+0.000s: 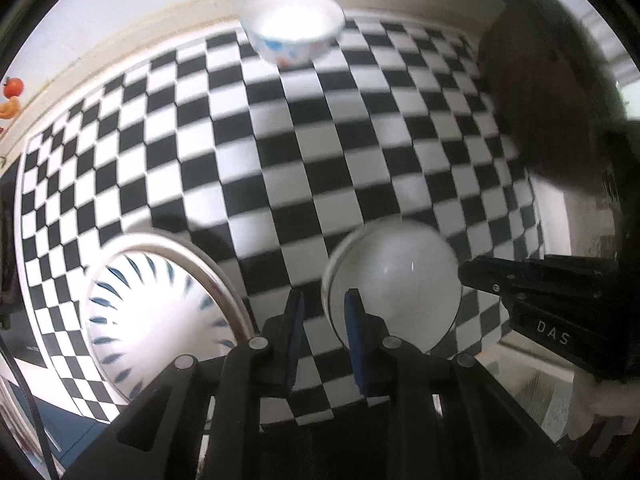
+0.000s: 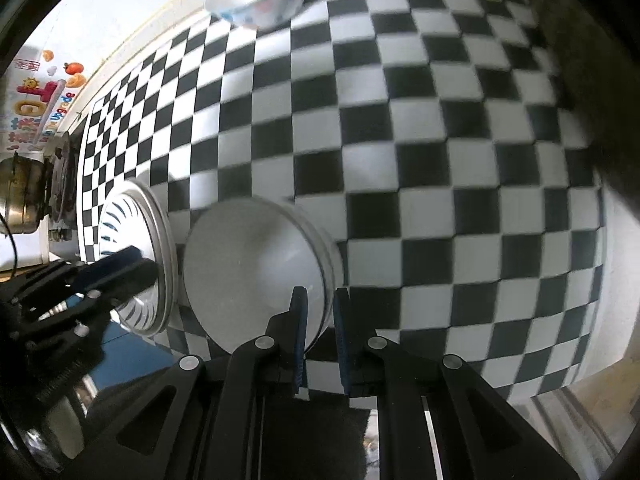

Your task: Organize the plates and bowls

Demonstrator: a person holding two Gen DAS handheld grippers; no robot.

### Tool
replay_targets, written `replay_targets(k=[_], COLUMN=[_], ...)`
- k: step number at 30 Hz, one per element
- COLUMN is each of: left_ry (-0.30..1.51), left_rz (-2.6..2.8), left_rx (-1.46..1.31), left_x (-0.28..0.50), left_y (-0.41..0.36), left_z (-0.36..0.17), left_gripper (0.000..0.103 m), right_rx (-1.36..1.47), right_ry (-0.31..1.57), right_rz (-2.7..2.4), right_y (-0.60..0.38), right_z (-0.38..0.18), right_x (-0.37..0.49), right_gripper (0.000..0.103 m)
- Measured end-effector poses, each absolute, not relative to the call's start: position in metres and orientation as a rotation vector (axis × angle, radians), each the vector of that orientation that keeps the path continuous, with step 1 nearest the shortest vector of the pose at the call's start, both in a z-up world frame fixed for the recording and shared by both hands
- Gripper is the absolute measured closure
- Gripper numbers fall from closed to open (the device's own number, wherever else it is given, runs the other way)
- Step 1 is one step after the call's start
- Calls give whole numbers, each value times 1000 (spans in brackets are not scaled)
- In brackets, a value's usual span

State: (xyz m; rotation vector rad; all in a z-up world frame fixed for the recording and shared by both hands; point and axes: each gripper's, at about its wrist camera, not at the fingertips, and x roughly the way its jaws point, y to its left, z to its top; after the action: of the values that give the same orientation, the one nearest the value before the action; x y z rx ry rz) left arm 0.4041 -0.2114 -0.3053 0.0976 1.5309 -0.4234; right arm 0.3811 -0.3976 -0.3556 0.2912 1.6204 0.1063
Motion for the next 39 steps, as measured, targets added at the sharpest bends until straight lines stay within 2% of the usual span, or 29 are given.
replay_targets(k=[3, 4, 5, 7, 8, 16, 24, 30, 33, 34, 35, 36, 39], left_ry=[1493, 1475, 1467, 1462, 1462, 1495, 1594, 1647, 1664, 1664, 1661, 1656, 1636], left_rz=[-406, -398, -389, -376, -368, -305, -257, -265, -289, -292, -296, -301, -303], left_rx=[43, 26, 15, -36, -58, -189, -243, -238, -254, -254, -254, -251, -204], left_x=[427, 439, 450, 478, 490, 588, 652, 675, 679, 678, 677, 677, 673], left_y=[-205, -204, -203, -200, -199, -196, -204, -210, -213, -215, -216, -218, -224], left_z=[-293, -290, -289, -288, -288, -314, -371, -401, -410, -411, -412, -412, -408], left_gripper=[81, 78, 78, 78, 78, 78, 78, 78, 78, 80, 83, 87, 87], right_rx=[287, 288, 289, 291, 294, 363, 414, 447, 450, 445, 443, 438, 418], right_ry=[1588, 1581, 1568, 1526, 1515, 1446, 1508, 1576, 1592, 1599, 1604, 1612, 1609], right_rz=[115, 121, 124, 122, 118, 105, 85, 97, 105, 105, 108, 104, 99], right_y=[-403, -405, -407, -412, -415, -430, -431, -425, -421, -420, -419, -418, -413], right_z=[-335, -329, -323, -310, -307, -304, -366, -410, -425, -429, -432, -434, -433], right_x=[399, 405, 414, 436, 444, 552, 654, 678, 682, 683, 683, 684, 683], right_gripper=[86, 82, 72, 59, 56, 56, 56, 56, 62, 73, 89, 90, 91])
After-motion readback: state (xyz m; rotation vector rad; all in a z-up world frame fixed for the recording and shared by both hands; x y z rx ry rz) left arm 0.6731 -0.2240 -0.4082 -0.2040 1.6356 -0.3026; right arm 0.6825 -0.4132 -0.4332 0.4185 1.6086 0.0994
